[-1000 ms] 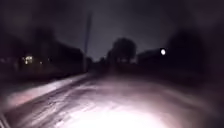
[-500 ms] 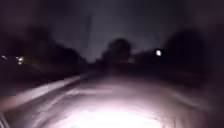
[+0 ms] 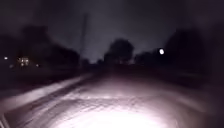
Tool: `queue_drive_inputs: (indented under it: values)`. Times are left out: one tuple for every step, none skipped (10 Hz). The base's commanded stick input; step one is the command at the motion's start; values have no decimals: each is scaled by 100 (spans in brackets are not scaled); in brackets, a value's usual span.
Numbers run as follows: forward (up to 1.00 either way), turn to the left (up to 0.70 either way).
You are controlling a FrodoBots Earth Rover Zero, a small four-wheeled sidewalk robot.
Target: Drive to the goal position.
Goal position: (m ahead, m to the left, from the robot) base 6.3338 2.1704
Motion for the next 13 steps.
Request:
queue_drive_inputs:
  values:
    - [70, 0]
    - [70, 0]
    - [70, 0]
    - [70, 0]
    - [70, 0]
    - [70, 0]
    - [70, 0]
    - [70, 0]
    - [70, 0]
    - [70, 0]
    - [70, 0]
    - [70, 0]
    - [70, 0]
